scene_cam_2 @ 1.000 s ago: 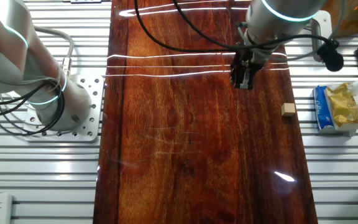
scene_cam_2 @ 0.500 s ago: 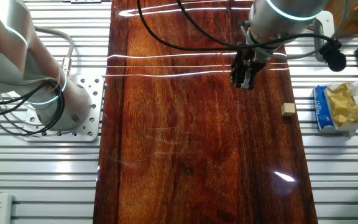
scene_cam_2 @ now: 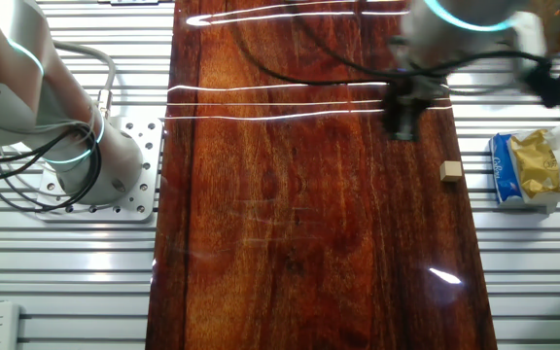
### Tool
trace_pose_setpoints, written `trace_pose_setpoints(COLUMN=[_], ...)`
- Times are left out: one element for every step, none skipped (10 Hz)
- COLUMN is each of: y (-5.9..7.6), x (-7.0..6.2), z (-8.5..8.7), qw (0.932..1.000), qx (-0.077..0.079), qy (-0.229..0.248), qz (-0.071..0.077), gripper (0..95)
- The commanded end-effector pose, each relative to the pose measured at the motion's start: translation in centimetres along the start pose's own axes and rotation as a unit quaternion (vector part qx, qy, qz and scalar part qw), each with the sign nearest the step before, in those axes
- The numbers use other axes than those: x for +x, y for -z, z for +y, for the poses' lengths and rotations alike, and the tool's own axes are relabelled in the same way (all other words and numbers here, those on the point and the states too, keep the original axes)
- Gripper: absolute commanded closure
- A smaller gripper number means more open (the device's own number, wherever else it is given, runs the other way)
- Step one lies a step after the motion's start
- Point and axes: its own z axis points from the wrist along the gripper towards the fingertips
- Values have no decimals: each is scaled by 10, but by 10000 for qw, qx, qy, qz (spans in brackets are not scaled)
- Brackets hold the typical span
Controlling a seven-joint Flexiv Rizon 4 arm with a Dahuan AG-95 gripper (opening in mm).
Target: Use the gripper to push the small block from left to right
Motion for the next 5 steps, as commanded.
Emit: trace_pose_setpoints(y=[-15, -24, -26, -37, -41], x=[-27, -37, -40, -54, -65], z=[-5, -7, -7, -9, -9], qw=[9999, 9998, 9998, 9997, 9997], qx=[80, 123, 137, 165, 167], qy=[90, 110, 112, 119, 118], qz=[-76, -101, -102, -127, -131], gripper=[950, 950, 950, 950, 950])
